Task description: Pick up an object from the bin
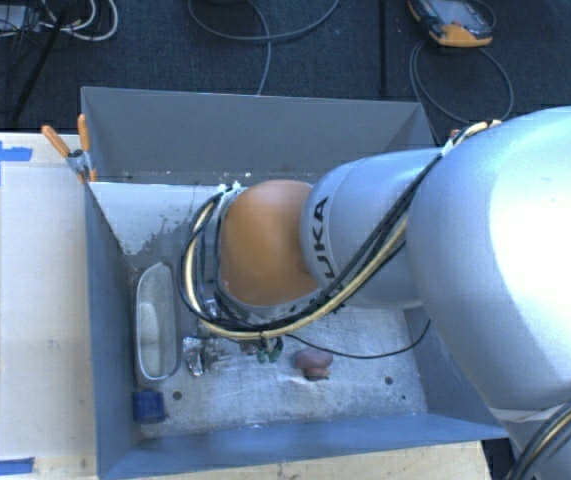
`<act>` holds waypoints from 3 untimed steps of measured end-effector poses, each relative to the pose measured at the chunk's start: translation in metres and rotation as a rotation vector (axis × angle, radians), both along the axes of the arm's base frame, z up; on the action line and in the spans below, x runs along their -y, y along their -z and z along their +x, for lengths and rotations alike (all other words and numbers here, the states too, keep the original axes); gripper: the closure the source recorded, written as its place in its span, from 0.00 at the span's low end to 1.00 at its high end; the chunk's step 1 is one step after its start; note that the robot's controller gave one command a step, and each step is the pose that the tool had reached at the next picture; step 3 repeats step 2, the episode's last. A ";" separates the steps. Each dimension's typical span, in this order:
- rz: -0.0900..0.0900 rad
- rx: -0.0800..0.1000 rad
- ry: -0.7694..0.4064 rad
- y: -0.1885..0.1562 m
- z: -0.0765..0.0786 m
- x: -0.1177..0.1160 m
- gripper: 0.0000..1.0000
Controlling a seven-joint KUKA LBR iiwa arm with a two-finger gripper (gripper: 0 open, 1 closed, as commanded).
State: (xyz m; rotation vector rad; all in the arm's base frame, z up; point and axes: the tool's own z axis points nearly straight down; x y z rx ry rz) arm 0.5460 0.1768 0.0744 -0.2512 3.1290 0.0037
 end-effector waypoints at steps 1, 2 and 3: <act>0.003 0.010 -0.152 0.000 -0.020 0.019 1.00; -0.003 0.005 -0.712 -0.175 -0.001 0.042 1.00; -0.003 0.005 -0.712 -0.175 -0.001 0.042 1.00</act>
Offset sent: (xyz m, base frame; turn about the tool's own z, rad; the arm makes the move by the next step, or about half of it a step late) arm -0.0239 -0.0222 -0.0044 -0.1519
